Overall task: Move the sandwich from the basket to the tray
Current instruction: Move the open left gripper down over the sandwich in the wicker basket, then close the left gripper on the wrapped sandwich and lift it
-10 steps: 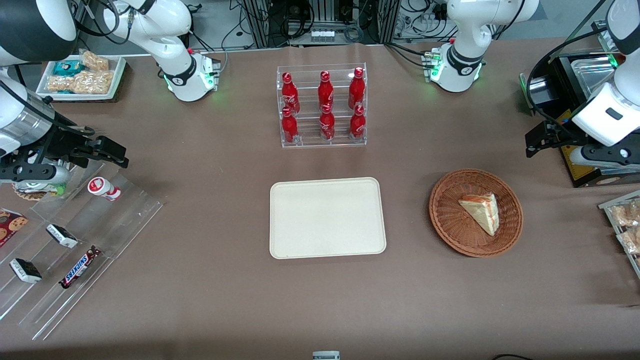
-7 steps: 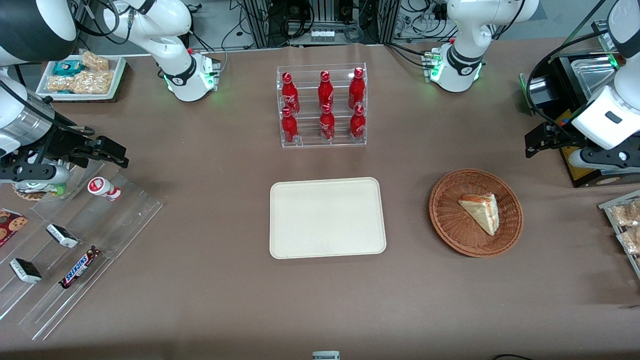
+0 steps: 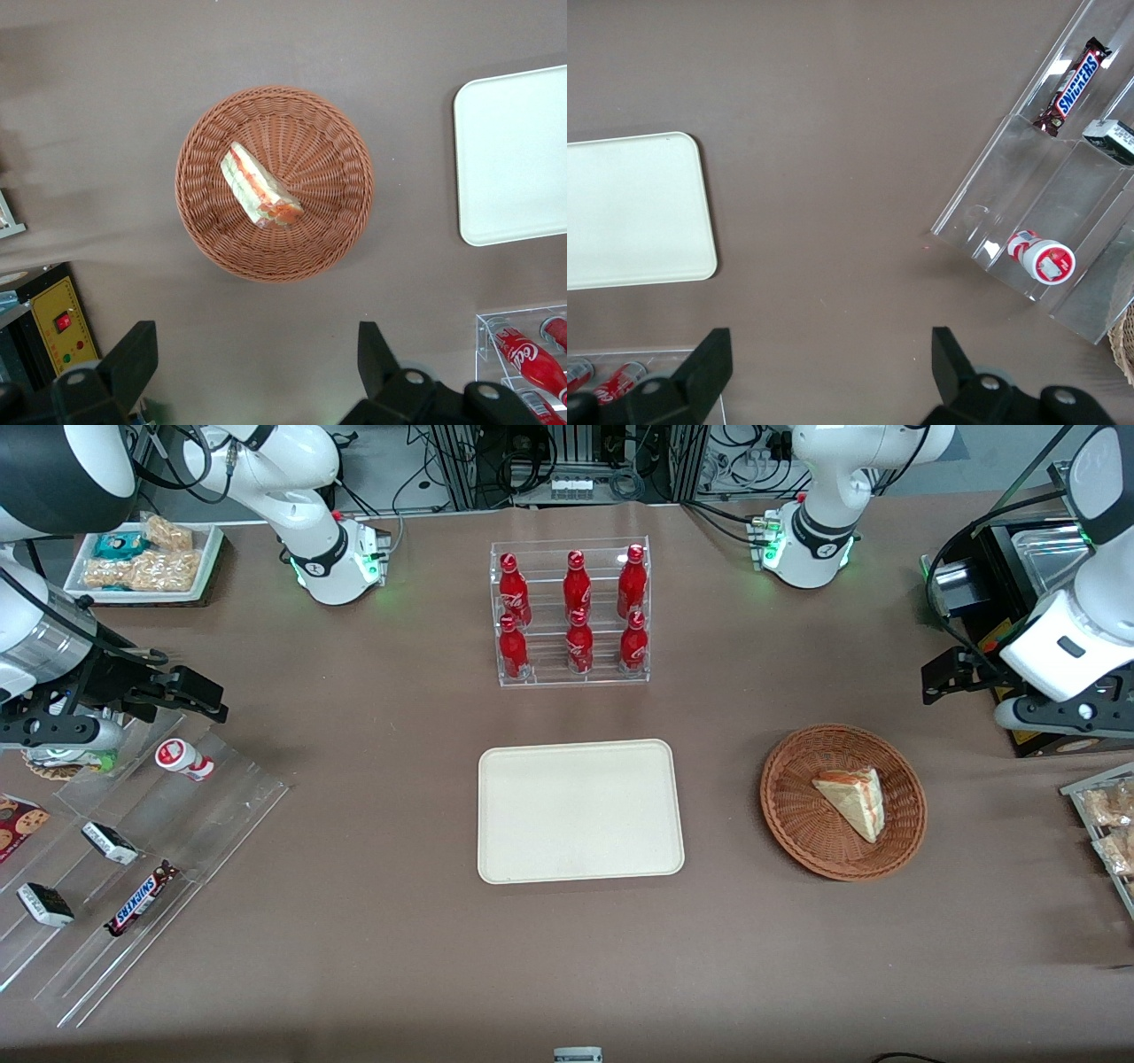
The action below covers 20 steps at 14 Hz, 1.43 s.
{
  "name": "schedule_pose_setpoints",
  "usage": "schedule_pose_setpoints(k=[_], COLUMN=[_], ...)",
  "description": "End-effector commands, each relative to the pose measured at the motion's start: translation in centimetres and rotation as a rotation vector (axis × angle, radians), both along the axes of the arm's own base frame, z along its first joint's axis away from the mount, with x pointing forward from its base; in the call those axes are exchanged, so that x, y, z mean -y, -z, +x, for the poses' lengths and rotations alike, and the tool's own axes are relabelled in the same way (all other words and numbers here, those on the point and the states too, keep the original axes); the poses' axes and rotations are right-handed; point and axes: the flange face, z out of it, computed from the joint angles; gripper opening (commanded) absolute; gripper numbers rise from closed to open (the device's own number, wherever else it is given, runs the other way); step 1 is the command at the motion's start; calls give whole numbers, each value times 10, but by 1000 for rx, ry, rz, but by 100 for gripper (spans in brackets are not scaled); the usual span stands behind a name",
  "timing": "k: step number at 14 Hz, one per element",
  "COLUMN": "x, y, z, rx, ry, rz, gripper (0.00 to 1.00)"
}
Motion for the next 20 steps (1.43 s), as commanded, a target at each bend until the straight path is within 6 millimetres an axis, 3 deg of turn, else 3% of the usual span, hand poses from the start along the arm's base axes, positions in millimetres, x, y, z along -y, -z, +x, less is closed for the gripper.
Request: schedule_pose_setpoints(k=[1,3,6,10,12,17,20], x=[0,-3,-8,-12,-23,-21,-19], y=[25,63,138,204,233,262,284], z=[1,0,-6,-12,-20,-14,-9], rx=[-56,-81,-44,-2,44,118,128], ry=[-22,-28,-32,-30,-135,-736,-903], rz=[12,14,13,18,19,19,14], gripper=[100,100,100,100,100,100,100])
